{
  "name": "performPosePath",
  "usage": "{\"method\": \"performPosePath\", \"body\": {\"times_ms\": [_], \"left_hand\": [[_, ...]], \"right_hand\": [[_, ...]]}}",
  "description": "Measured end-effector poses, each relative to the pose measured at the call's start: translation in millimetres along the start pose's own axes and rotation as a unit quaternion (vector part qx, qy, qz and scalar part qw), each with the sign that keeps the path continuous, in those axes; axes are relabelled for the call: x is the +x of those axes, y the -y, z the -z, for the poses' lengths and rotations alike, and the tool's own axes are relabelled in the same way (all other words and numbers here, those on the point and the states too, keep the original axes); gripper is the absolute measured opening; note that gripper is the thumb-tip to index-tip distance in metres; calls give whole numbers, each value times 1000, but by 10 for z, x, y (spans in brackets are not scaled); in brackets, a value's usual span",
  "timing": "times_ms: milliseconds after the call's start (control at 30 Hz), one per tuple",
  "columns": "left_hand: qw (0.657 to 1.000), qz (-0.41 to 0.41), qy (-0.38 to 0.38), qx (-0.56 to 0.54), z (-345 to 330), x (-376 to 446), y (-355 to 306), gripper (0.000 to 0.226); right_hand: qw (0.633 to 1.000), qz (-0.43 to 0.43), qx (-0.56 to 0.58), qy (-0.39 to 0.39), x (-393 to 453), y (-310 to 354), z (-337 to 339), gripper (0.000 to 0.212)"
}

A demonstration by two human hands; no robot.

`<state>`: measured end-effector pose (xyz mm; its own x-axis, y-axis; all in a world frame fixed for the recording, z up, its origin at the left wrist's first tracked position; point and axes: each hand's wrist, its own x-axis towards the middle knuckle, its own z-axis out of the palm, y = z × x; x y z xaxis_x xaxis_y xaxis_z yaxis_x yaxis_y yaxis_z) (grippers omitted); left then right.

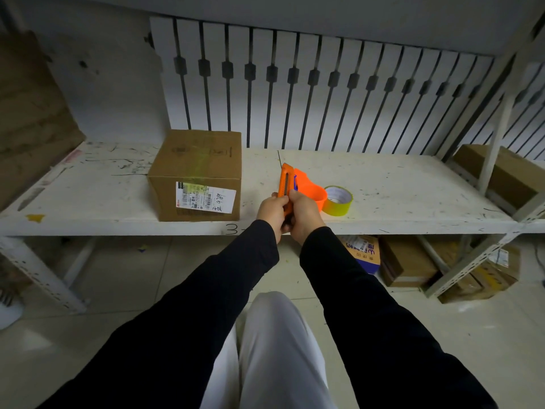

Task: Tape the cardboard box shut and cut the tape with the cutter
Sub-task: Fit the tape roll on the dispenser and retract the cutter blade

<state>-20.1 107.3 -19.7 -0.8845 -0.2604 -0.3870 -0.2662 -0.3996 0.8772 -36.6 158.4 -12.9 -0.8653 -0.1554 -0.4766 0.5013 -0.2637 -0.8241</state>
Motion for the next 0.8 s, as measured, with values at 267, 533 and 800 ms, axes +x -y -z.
{"method": "performPosePath", "body": {"times_ms": [267,533,800], "left_hand": [[994,37,66,-81,47,26,61,36],[992,8,73,-107,201,188,229,42],[995,-47,3,83,307,559,351,32]], "right_hand": [[998,-6,-45,-33,3,87,34,34],[993,15,-96,-73,281,41,29,29],[987,-3,-161,-16,585,-184,21,21]]}}
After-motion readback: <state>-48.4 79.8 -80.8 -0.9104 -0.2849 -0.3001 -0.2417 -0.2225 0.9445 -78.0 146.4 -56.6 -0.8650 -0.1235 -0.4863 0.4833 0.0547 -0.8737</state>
